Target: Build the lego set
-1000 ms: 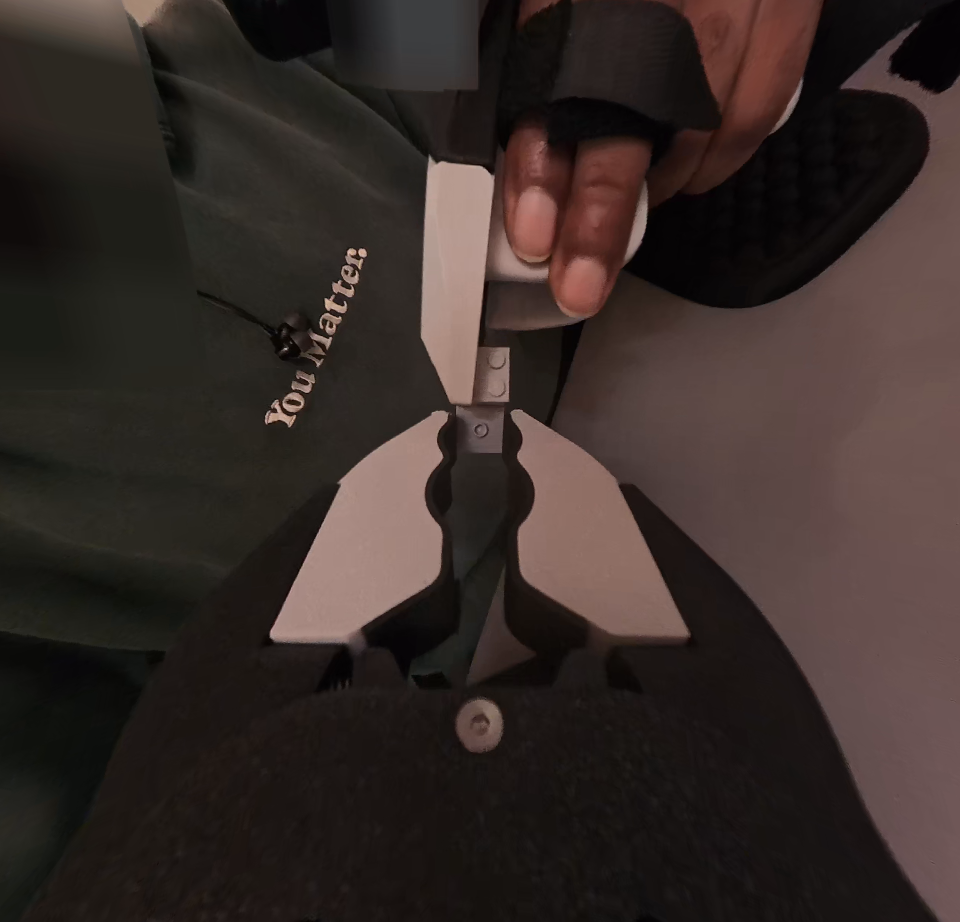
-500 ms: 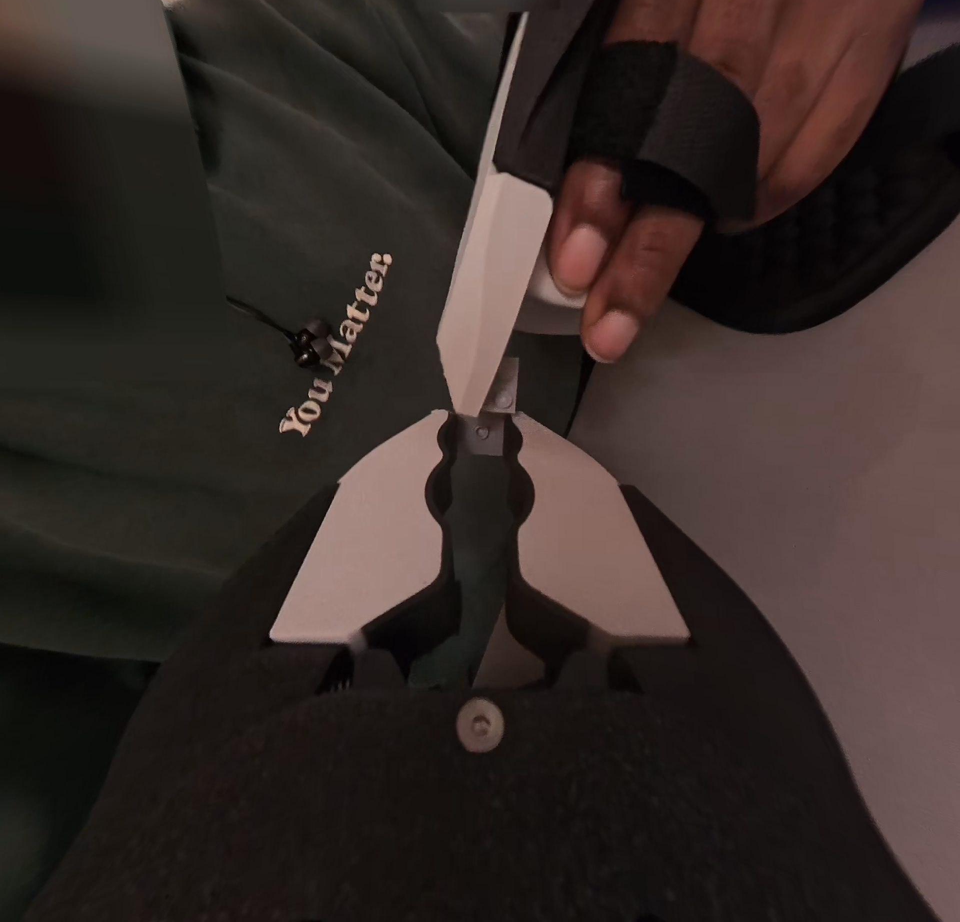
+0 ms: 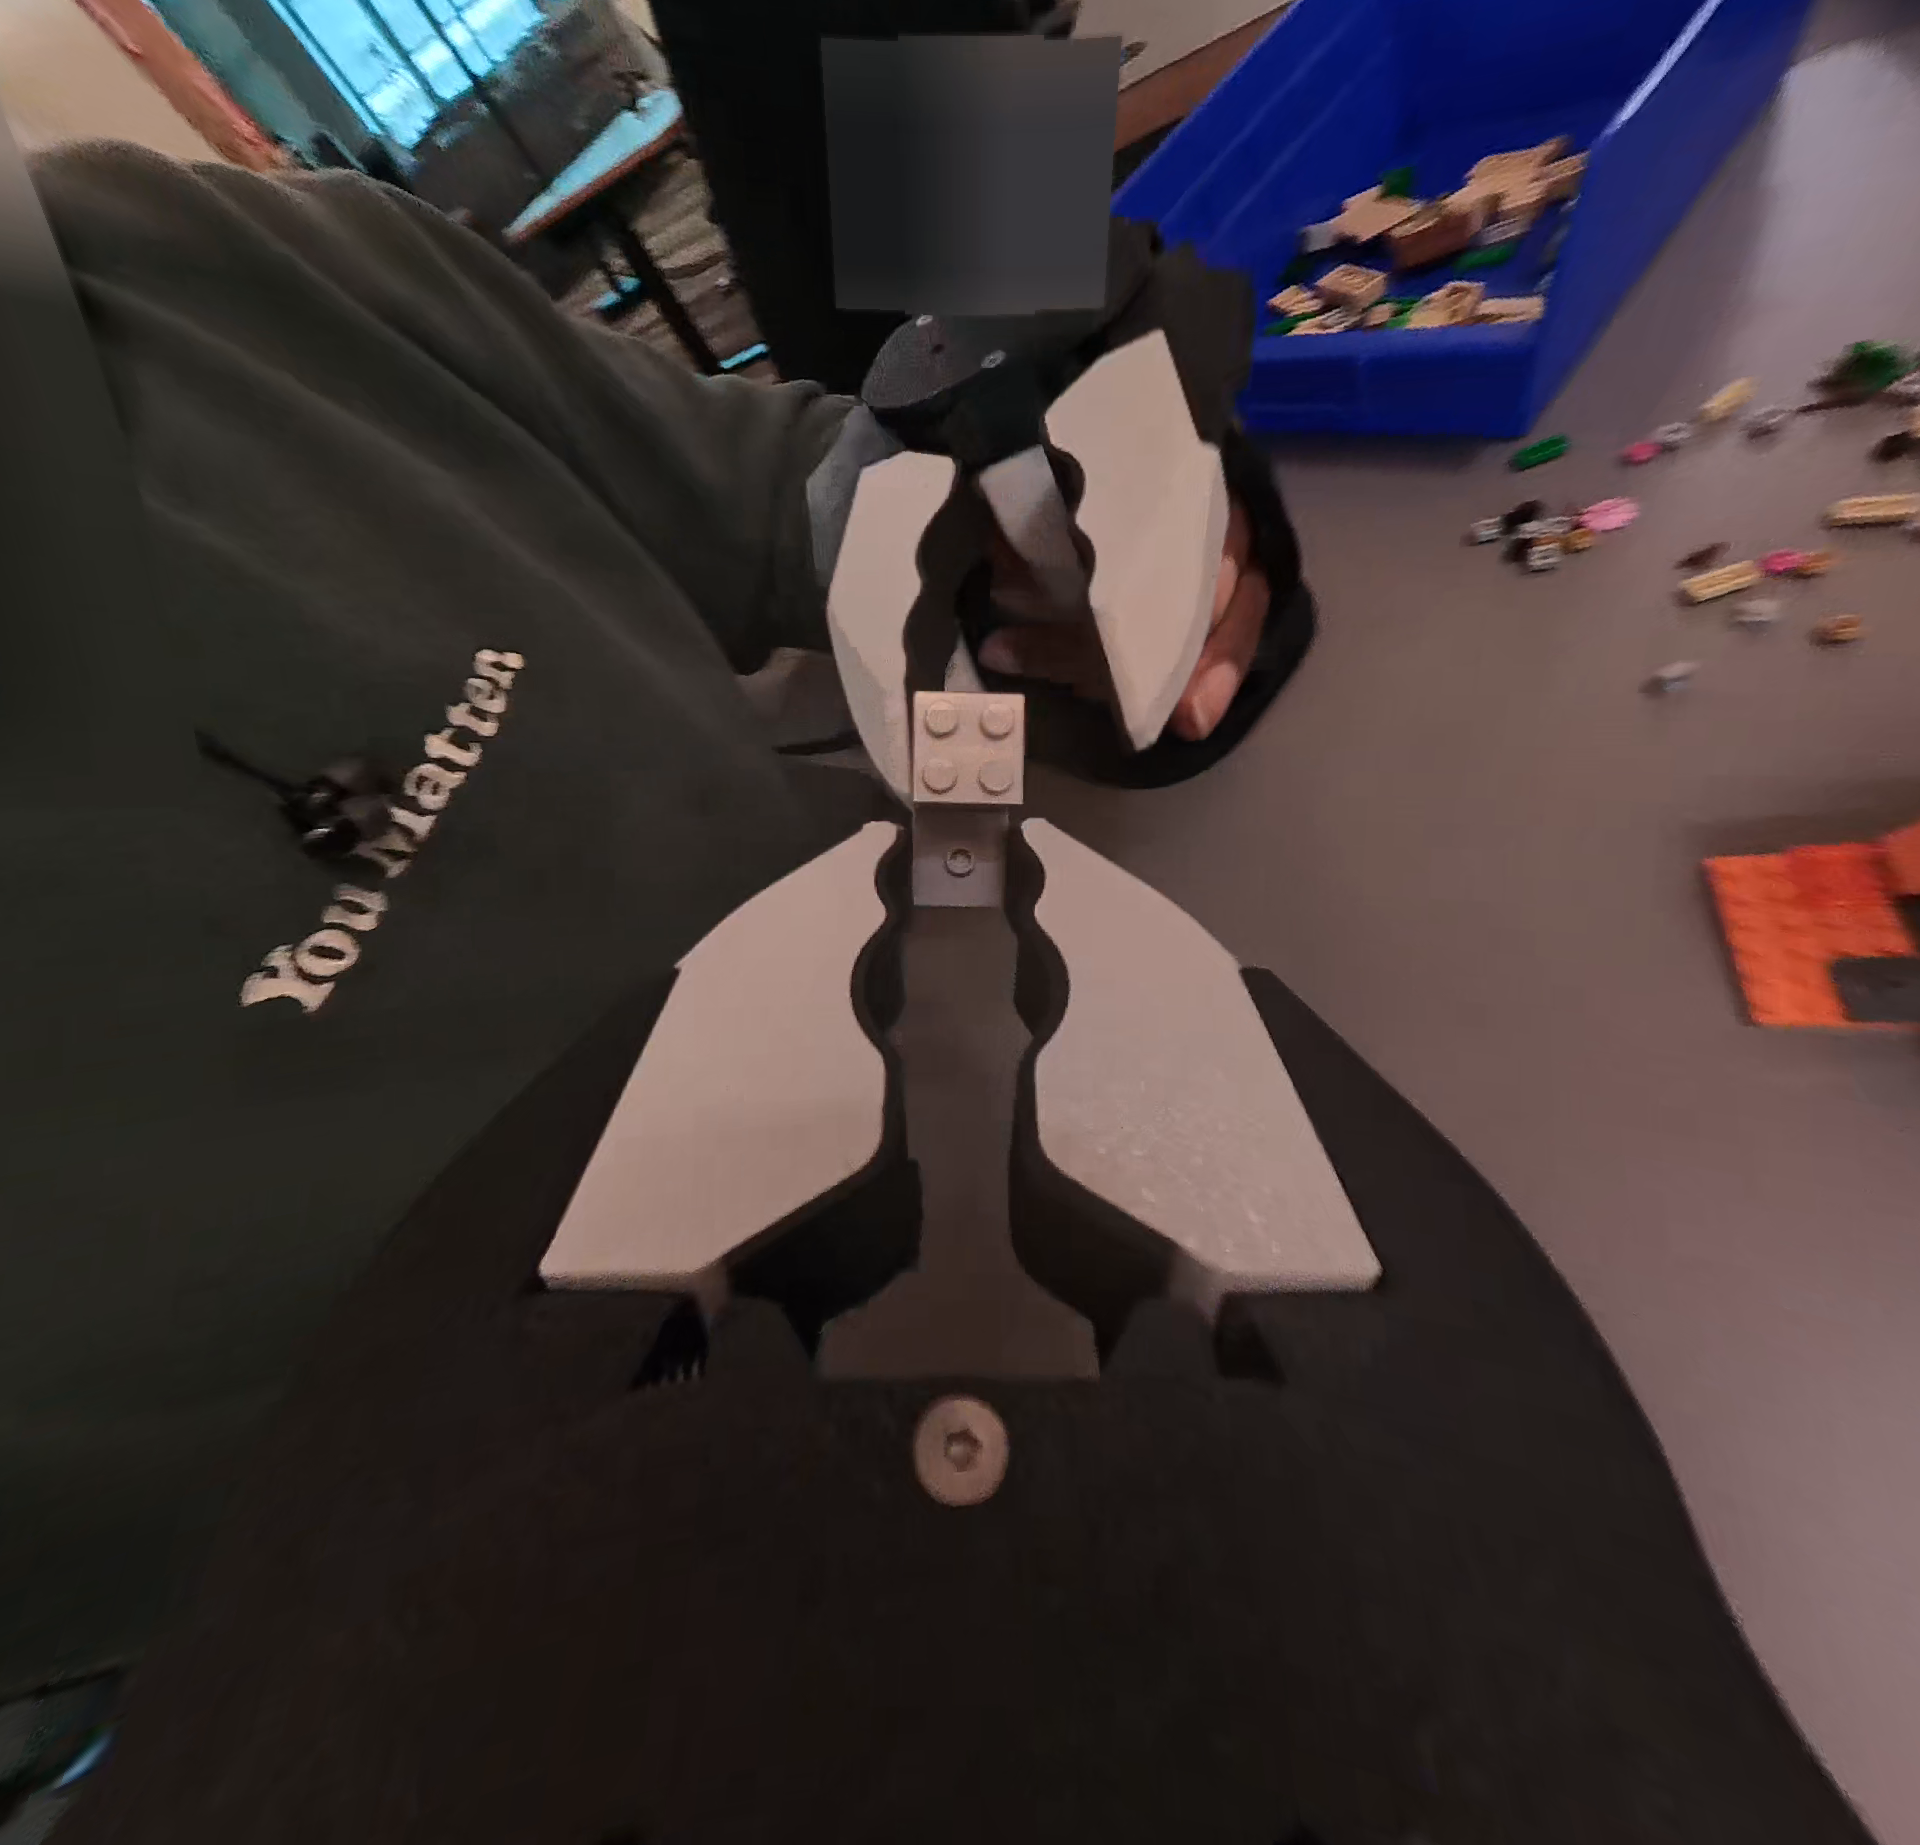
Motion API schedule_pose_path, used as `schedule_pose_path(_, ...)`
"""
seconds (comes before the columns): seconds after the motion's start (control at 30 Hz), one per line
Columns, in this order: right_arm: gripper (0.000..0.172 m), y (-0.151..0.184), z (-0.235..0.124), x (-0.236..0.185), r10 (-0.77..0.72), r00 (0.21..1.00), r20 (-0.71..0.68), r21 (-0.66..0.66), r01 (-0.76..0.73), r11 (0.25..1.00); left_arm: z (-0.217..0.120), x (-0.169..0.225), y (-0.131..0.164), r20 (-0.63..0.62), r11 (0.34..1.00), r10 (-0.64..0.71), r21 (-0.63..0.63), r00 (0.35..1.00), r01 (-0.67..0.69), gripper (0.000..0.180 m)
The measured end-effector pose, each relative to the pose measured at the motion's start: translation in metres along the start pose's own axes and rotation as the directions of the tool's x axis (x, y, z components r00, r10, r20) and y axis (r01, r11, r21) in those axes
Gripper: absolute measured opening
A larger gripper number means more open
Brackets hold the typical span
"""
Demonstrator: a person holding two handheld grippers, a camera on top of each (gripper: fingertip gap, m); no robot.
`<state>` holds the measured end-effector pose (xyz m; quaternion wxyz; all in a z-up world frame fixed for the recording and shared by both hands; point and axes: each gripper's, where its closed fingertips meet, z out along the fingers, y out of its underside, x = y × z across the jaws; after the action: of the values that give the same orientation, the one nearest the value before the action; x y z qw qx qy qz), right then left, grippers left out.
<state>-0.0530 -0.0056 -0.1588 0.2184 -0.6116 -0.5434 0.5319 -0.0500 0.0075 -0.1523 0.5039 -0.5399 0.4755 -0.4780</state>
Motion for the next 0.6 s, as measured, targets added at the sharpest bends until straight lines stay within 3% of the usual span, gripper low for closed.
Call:
schedule_pose_path(0.13,0.017,0.010,-0.003,0.015,-0.070,0.992,-0.105,-0.047,0.066,0.997,0.003,0.001,-0.003,-0.072,0.981,-0.187,0.048,0.980,0.190,0.031)
schedule_pose_path(0.3,0.016,0.014,-0.004,0.019,-0.105,0.986,-0.128,-0.080,0.095,0.992,0.013,-0.001,0.013,-0.045,0.987,-0.155,-0.059,0.987,0.153,0.021)
schedule_pose_path(0.5,0.017,0.014,-0.005,0.021,-0.233,0.947,-0.219,-0.163,0.200,0.966,0.013,-0.004,0.013,-0.057,0.979,-0.206,-0.023,0.977,0.205,0.016)
schedule_pose_path(0.6,0.026,0.004,-0.009,0.026,-0.372,0.870,-0.325,-0.155,0.339,0.928,0.010,-0.009,0.008,-0.078,0.956,-0.289,0.029,0.954,0.292,0.017)
